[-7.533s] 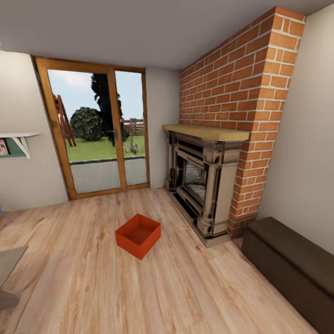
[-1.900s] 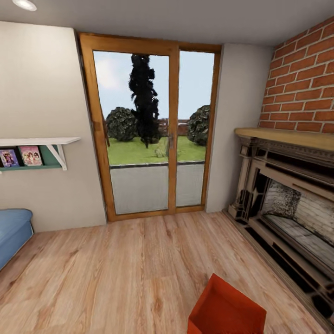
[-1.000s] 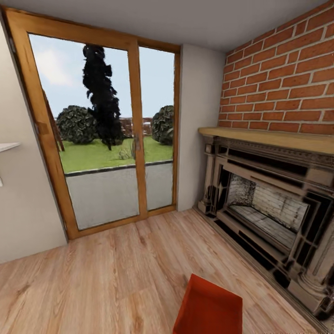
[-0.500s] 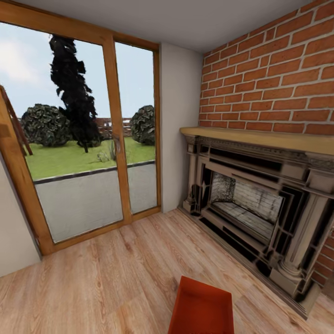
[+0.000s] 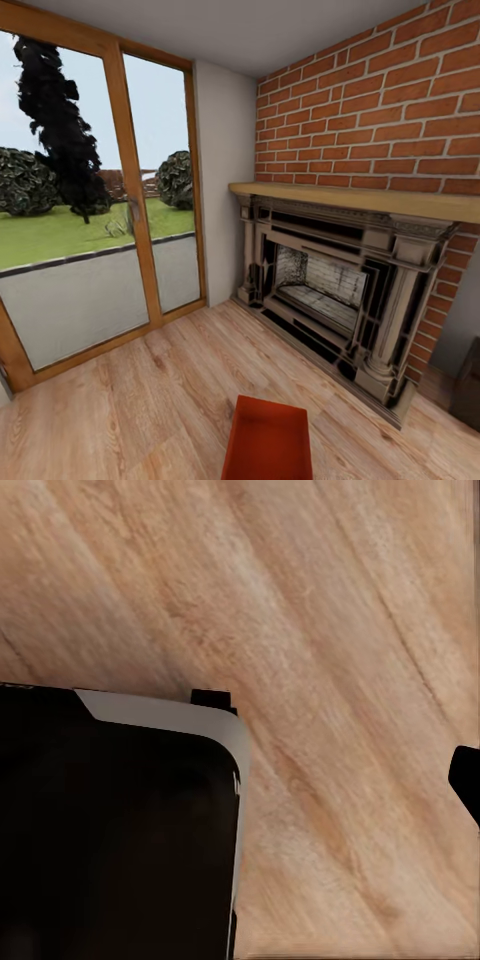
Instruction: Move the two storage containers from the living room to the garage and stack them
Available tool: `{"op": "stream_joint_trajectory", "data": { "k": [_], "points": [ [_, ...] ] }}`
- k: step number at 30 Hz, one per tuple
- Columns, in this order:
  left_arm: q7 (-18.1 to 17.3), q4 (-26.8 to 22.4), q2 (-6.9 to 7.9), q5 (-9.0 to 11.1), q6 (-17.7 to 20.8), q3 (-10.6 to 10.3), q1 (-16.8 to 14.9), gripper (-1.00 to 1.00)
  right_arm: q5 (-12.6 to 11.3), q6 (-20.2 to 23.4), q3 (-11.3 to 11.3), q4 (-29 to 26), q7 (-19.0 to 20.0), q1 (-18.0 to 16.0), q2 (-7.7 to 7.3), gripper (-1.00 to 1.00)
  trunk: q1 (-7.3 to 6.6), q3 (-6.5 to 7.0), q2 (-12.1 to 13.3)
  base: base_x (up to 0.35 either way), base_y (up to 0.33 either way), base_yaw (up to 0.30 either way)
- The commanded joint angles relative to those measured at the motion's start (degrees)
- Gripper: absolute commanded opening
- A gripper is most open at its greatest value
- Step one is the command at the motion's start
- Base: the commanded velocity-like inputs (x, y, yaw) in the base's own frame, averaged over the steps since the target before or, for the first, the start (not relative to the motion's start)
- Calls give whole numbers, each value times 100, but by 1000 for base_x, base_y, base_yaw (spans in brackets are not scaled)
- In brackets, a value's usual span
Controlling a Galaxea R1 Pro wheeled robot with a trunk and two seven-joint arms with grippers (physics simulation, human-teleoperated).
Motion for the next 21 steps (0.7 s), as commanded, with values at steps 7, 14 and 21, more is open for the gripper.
{"op": "stream_joint_trajectory", "data": {
  "k": [7,14,21],
  "points": [
    [8,2,0,7,-18,28,-3,100,-27,-22,53,15,-4,-7,7,100,1,-8,-6,0,0,-289],
    [7,2,0,6,-18,28,-3,100,-24,-22,53,15,-4,-7,7,100,1,-8,-6,0,0,-289],
    [12,2,7,8,-21,28,-3,100,-21,-22,54,15,-4,-7,6,100,1,-8,-6,0,0,-289]
  ]
}}
